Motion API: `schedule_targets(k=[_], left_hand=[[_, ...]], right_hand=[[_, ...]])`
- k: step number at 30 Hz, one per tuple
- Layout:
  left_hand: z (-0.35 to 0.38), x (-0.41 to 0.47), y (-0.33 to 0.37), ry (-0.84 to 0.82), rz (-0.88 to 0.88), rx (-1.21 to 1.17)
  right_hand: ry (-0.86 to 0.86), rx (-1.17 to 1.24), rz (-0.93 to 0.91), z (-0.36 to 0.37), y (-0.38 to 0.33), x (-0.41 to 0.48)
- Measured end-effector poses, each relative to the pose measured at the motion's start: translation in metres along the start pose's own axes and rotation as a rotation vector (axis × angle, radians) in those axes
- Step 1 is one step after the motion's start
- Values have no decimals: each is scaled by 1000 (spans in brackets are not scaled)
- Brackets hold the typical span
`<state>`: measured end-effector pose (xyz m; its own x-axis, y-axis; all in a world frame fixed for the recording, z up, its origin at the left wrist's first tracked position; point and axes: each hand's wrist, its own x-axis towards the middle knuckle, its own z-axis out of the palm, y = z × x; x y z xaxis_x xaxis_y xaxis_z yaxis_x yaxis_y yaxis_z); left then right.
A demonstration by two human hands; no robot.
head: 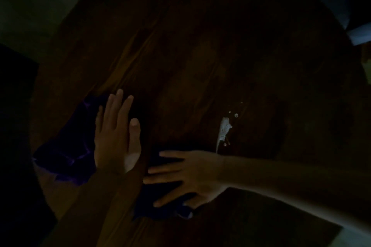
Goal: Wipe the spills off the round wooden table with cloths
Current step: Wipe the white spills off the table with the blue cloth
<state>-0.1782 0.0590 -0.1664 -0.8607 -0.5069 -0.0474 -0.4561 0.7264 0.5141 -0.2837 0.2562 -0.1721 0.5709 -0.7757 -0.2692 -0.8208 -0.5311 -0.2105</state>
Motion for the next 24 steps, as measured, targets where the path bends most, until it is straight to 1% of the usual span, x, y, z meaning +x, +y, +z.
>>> schedule_targets(k=[1,3,4,6,8,10,11,13,15,19,22,24], left_hand=[[0,1,2,-18,-1,45],[-1,2,4,-47,-2,88],[-2,2,4,-57,2,107],[8,-15,19,-74,48,147],[7,-9,17,-70,21,156],[4,-5,20,-44,35,149],[1,-4,23,-34,51,147],[-1,2,20,-38,40,156],[-3,2,16,-43,21,163],[-1,0,8,-91,11,199],[0,2,2,-114,-1,218],[-2,-1,6,-115,4,233]], right_hand=[[24,22,82,-2,15,-8],[113,33,351,-5,56,-37],[146,24,508,-5,80,-55],[177,28,885,1,100,-111],[240,145,1215,-1,132,-139],[302,213,1484,-8,139,-146],[325,229,1567,-13,136,-145],[358,301,1638,-15,128,-123],[384,317,1659,-5,96,-96],[365,443,1679,11,-12,-47],[311,521,1562,16,-105,4],[297,470,1473,17,-139,14]])
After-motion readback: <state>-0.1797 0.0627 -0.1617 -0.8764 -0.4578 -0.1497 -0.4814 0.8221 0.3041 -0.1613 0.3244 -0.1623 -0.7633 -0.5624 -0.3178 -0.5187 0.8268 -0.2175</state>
